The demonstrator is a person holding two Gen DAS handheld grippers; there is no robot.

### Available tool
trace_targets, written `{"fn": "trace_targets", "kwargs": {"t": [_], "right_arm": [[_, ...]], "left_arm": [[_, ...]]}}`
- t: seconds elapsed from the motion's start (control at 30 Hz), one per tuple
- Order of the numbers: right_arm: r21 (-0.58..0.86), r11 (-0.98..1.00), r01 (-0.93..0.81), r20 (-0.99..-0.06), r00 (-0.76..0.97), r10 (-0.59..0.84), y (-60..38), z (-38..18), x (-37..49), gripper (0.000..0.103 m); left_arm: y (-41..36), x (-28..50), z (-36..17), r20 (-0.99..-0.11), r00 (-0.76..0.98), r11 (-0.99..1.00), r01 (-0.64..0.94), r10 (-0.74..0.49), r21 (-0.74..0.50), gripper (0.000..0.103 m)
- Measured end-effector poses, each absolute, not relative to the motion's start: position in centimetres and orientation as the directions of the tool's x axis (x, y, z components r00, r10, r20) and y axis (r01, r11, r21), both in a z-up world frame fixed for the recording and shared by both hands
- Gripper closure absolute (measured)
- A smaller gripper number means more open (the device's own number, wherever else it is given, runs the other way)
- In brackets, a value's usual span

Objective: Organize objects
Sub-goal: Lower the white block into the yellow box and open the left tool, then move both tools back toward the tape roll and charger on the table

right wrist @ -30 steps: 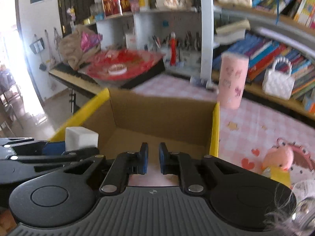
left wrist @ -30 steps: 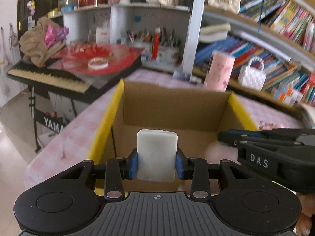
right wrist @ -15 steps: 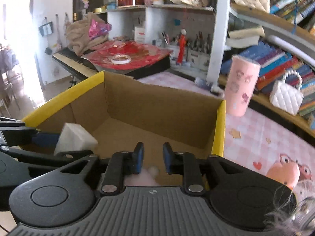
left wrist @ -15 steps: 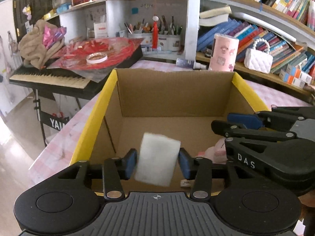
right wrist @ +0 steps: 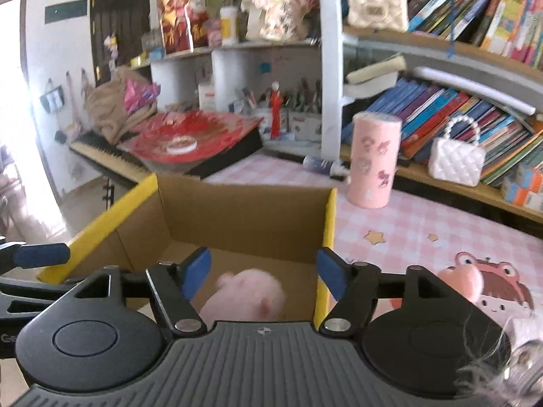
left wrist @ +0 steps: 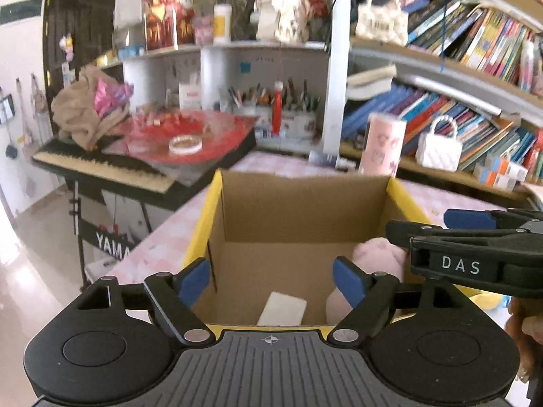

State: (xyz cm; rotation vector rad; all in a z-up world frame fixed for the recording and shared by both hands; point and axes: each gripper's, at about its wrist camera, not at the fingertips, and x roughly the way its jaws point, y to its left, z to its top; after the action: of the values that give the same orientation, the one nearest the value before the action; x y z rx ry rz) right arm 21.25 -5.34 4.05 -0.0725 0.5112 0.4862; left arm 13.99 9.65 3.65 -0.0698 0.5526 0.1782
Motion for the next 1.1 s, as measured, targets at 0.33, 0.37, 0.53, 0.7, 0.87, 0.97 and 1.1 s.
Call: {"fn": "trace_targets", "kwargs": {"t": [0.33, 0.37, 0.53, 0.7, 0.87, 0.97, 1.1], "right_arm": [[0.03, 0.916, -0.401, -0.492, 0.791, 0.363, -6.6, 5.5, 15.0, 0.027], [0.032, 0.919, -0.392, -0.504, 0.788, 0.354, -6.6, 5.2, 14.3, 0.026], [0.021, 0.95, -0.311, -0.583, 0.768, 0.264, -5.8, 3.4, 11.3, 0.024], [-0.014, 0.965, -0.263, -0.623, 0.757, 0.197, -5.4, 2.1, 8.9, 0.023], [-0.032, 0.977, -0.213, -0.629, 0.764, 0.145, -5.7, 1.5, 6.2, 0.021], [-0.037, 0.981, -0.19, -0.629, 0.767, 0.125, -5.9, 1.5, 5.0, 0.019], [-0.031, 0.986, -0.162, -0.632, 0.767, 0.106, -6.2, 1.4, 3.6, 0.018]], "left_arm": [[10.0, 9.3, 4.4, -0.486, 0.866, 0.988, -0.152, 0.119, -0.029, 0.015], [10.1, 8.8, 4.2, -0.493, 0.862, 0.988, -0.155, 0.121, -0.029, 0.014], [10.9, 6.9, 2.9, -0.556, 0.82, 0.983, -0.18, 0.133, -0.03, 0.013], [11.4, 5.0, 1.9, -0.602, 0.792, 0.987, -0.159, 0.105, -0.036, 0.013], [11.7, 3.3, 1.4, -0.621, 0.781, 0.991, -0.125, 0.069, -0.047, 0.013], [11.5, 2.7, 1.2, -0.63, 0.775, 0.994, -0.101, 0.048, -0.05, 0.013], [11.1, 1.9, 1.0, -0.635, 0.772, 0.996, -0.07, 0.022, -0.051, 0.013]]}}
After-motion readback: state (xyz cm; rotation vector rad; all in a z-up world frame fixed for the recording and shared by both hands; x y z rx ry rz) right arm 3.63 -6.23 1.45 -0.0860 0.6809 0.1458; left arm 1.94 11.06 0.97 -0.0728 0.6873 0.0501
